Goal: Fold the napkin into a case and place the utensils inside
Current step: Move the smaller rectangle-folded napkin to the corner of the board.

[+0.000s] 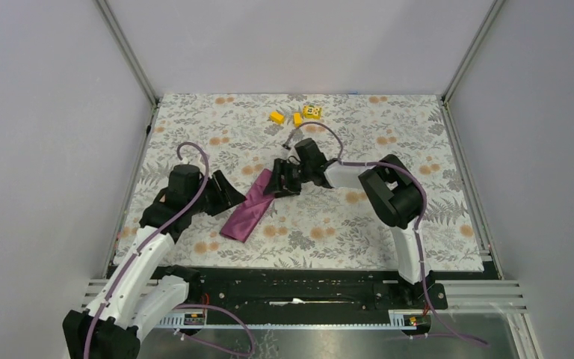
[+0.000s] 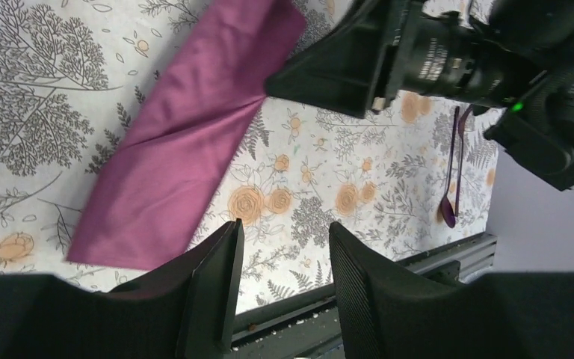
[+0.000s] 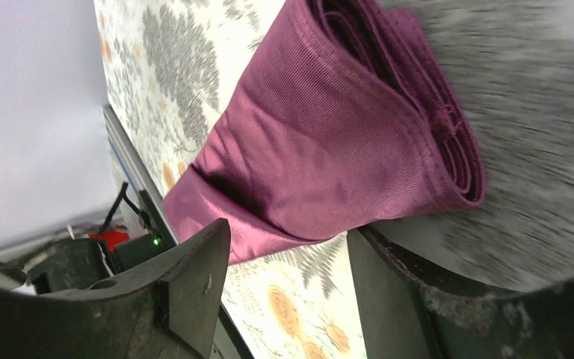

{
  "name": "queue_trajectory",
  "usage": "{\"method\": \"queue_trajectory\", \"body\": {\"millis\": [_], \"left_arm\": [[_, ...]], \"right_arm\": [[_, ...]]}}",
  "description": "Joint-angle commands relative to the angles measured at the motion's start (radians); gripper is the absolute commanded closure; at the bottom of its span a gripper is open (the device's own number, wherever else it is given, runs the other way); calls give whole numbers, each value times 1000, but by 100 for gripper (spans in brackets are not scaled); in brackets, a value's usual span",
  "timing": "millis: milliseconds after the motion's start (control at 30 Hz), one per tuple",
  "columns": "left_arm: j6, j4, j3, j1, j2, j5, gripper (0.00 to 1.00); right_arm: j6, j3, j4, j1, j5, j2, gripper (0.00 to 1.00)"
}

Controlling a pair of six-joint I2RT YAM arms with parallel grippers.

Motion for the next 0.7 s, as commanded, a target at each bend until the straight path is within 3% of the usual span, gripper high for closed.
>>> {"method": "queue_trajectory", "body": {"millis": [0, 300, 467, 667], "left_arm": [[-31, -94, 19, -5, 15, 40, 51], [-198, 121, -185, -20, -16, 20, 66], [-253, 247, -305, -20, -12, -16, 69], [-256, 241, -351, -20, 5, -58, 66]], "right_arm": [[-101, 109, -98, 69, -77, 47, 33], [-156, 92, -148, -23, -66, -78, 23], [95, 25, 206, -20, -193, -85, 19], [333, 71, 554, 14, -251, 65, 16]]}}
